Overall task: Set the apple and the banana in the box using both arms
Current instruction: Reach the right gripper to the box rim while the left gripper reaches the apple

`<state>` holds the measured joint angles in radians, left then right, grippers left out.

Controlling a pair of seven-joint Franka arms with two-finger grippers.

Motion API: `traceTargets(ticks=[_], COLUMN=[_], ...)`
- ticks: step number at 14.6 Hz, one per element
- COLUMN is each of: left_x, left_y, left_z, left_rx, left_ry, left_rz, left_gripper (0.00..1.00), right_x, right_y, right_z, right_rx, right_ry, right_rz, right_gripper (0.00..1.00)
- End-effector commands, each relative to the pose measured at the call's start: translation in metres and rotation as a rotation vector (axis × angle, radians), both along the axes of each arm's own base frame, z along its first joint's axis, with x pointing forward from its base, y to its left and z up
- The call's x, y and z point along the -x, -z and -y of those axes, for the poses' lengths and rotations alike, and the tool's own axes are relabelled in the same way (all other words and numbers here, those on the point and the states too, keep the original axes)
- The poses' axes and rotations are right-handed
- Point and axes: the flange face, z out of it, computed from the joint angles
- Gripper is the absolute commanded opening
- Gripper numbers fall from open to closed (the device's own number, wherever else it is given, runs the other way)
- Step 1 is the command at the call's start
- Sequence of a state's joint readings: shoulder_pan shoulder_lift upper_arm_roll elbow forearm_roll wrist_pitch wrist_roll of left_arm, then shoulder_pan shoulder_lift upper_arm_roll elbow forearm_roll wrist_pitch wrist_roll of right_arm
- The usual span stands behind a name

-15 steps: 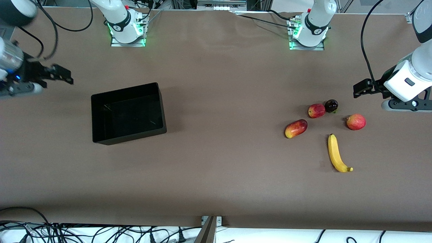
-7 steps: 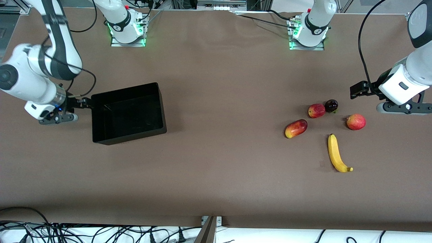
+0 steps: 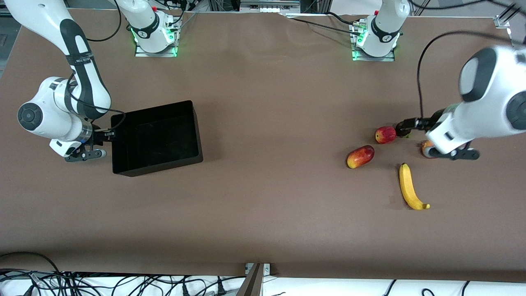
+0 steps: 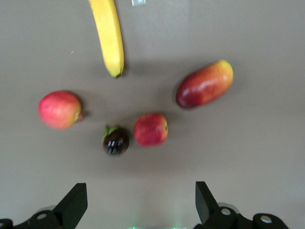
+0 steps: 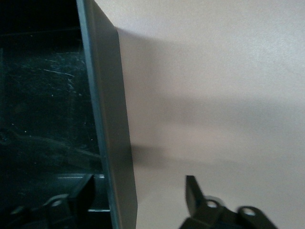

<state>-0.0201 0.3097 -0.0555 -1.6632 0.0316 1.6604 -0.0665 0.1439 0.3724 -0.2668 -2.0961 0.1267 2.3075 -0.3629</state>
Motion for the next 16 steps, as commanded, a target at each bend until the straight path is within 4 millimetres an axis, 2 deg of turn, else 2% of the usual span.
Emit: traceTargets(ticks=[1, 2, 4, 8, 11, 12, 13, 16], left_x=[0.006, 0.011, 0.023, 0.053, 0.067, 0.068, 0.071, 0.085], left_y=[0.076, 0.098, 0.118, 0.147, 0.153, 0.156, 0.161, 0.180], left_z=[-0.003, -0.007, -0.015, -0.022, -0.022, -0.021, -0.021, -0.021], left_rx=[-0.010, -0.014, -0.015, -0.022, -0.013, -0.011, -0.011, -0.007], left_ry=[-0.042, -0.066, -0.079, -0.092, -0.104, -0.105, -0.105, -0.106], left_rz=[0.035, 0.055, 0.051, -0.024, -0.007, 0.001, 0.010, 0.030], left_gripper=[1.00, 1.00, 1.00, 1.00, 1.00, 1.00, 1.00, 1.00], right_x=[-0.007, -0.008, -0.014, -0.016, -0.021, -0.026, -0.034, -0.048], right_y=[-0.011, -0.013, -0.023, -0.025, -0.035, -0.043, -0.054, -0.074], right_z=[0.000, -0.001, -0.003, -0.009, -0.016, -0.023, -0.040, -0.104], right_rx=[-0.018, -0.022, -0.032, -0.085, -0.133, -0.160, -0.189, -0.203], right_ry=[0.003, -0.005, 0.000, 0.030, 0.059, 0.067, 0.057, 0.107], right_rz=[0.020, 0.011, 0.001, -0.005, 0.006, -0.017, -0.029, -0.024], right_gripper=[0.00, 0.00, 0.00, 0.00, 0.00, 0.00, 0.00, 0.00])
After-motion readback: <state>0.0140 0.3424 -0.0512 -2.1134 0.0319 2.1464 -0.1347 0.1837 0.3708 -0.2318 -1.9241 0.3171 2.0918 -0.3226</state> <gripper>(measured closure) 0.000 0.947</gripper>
